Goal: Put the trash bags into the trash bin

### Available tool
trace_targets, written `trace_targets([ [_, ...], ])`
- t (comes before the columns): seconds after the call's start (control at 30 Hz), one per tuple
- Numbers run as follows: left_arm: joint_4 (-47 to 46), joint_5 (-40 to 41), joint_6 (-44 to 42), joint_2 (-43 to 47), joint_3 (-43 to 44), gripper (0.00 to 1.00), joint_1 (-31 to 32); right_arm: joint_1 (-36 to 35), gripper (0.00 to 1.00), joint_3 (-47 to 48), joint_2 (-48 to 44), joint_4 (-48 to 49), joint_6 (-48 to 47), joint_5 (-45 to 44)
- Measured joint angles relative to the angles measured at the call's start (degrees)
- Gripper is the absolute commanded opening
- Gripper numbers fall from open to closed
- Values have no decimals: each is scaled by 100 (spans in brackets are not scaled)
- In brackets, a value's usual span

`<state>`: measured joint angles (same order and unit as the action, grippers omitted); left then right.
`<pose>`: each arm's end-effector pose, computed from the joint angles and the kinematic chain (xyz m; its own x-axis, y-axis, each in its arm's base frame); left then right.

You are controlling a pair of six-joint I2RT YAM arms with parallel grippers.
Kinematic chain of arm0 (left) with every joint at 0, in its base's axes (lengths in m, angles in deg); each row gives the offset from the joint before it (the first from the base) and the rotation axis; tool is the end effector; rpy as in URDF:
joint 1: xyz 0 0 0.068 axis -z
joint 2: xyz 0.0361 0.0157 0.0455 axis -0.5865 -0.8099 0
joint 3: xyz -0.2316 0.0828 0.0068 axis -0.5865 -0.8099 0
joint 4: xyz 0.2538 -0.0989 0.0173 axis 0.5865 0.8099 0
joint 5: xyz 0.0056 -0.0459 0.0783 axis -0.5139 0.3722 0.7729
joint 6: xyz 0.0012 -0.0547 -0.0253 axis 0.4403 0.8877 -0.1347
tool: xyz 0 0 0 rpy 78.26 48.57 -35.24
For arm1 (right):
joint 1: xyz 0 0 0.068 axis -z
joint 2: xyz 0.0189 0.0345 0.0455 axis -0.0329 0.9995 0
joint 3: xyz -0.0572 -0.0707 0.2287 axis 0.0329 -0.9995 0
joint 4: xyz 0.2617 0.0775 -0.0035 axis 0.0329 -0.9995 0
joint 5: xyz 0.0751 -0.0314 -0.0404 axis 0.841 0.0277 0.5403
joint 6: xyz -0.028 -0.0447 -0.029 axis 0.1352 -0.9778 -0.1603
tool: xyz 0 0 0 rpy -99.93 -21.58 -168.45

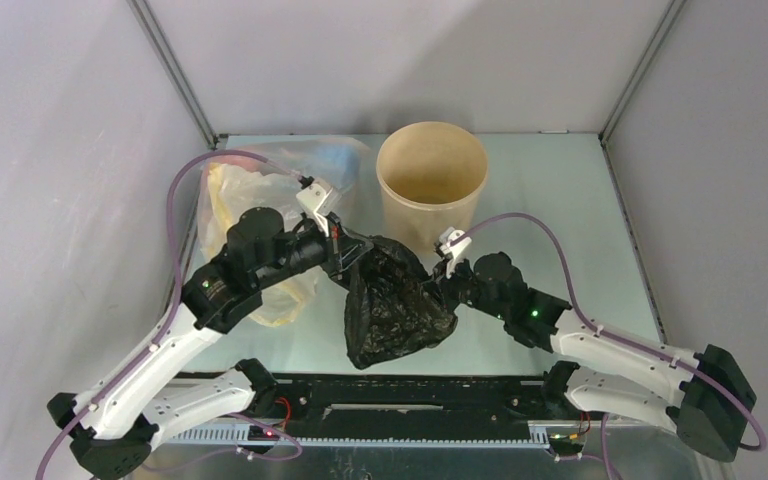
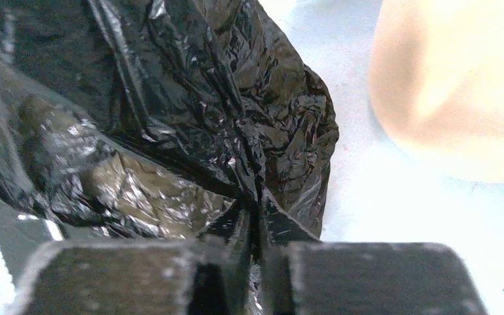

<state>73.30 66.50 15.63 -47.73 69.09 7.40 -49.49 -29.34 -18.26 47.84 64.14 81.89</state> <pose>0.1544 -0.1575 0.3794 -0.3438 0.0085 -0.9390 0.7517 0.6018 -0.2698 0.1613 0.2056 0.2163 -0.3440 -0.1781 -0.9219 -0.7650 0.6226 0.1651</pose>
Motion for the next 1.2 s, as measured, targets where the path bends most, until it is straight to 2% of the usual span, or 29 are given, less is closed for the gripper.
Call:
trace_targets([
  [0.23,4,142,-2,-50,-15,8,0,68,0,2,-542,-203,258,44],
  [0.5,-7,562,0,-57,-542,13,0,358,0,608,-848,-1222,654,144],
  [0.57,-13,654,4,-57,-713,23,0,389,0,776,-826,-1458,730,127],
  [0.67,-33,721,48,-57,-870,56,0,444,0,1001,-776,-1801,855,11],
  [0.77,-125,708,136,-52,-964,74,0,544,0,1084,-761,-2002,925,-87],
  [0.9,-387,640,260,118,-1325,83,0,664,0,1084,-726,-2212,975,-129],
  [1.2,-1084,623,748,509,-2664,87,0,699,0,1084,-581,-2385,979,-133],
])
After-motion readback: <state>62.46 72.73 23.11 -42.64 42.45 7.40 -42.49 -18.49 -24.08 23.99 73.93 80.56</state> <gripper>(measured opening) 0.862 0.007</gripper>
